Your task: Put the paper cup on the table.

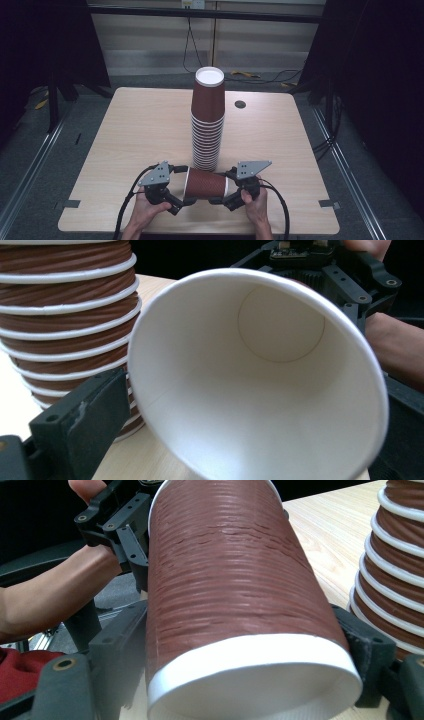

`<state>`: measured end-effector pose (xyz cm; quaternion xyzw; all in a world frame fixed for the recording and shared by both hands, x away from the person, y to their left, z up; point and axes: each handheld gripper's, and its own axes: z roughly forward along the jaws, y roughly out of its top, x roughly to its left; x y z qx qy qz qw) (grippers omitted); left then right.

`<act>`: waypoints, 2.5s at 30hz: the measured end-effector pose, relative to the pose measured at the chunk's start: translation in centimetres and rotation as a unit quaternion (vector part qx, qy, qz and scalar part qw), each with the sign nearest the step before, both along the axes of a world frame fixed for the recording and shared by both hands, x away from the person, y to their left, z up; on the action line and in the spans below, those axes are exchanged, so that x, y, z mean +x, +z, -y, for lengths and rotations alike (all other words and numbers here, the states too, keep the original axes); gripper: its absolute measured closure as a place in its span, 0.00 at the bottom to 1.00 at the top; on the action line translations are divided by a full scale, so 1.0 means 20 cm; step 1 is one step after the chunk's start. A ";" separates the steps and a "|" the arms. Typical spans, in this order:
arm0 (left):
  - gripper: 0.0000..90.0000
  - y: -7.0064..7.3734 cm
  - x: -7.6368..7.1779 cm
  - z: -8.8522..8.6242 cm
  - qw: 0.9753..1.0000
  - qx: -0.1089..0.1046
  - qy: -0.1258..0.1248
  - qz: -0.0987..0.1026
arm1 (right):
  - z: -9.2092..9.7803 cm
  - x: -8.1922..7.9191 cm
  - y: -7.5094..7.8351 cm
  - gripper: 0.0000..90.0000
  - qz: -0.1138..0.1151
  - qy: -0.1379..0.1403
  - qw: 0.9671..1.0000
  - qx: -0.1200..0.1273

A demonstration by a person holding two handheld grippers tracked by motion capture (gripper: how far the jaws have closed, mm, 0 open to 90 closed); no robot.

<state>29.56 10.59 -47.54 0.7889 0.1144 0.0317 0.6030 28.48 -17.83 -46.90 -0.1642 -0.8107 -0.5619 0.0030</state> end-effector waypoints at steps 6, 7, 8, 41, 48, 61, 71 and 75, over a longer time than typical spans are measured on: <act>0.00 0.00 0.00 0.02 1.000 -0.006 -0.009 -0.001 | -0.01 0.00 0.00 0.23 0.002 0.005 1.000 -0.001; 0.00 0.00 0.00 0.02 1.000 -0.006 -0.009 -0.001 | -0.01 0.00 0.00 0.23 0.002 0.007 1.000 0.001; 0.00 0.00 0.00 0.02 1.000 -0.007 -0.008 0.000 | -0.01 0.00 0.00 0.23 0.002 0.007 1.000 0.002; 0.04 0.04 0.01 -0.01 1.000 0.008 -0.005 -0.006 | -0.05 0.02 -0.03 0.14 -0.007 -0.004 1.000 -0.007; 0.04 0.05 0.01 -0.01 1.000 0.014 0.004 -0.006 | -0.03 0.01 -0.03 0.14 0.001 -0.021 1.000 -0.004; 0.04 0.07 0.02 -0.07 0.999 0.023 0.026 -0.003 | 0.04 -0.03 -0.03 0.14 0.017 -0.072 0.997 0.007; 0.04 0.09 0.03 -0.16 0.998 0.039 0.047 -0.007 | 0.07 -0.05 -0.03 0.15 0.034 -0.113 0.993 0.016; 0.04 0.09 0.03 -0.19 0.997 0.047 0.055 -0.009 | 0.08 -0.05 -0.03 0.14 0.041 -0.141 0.989 0.015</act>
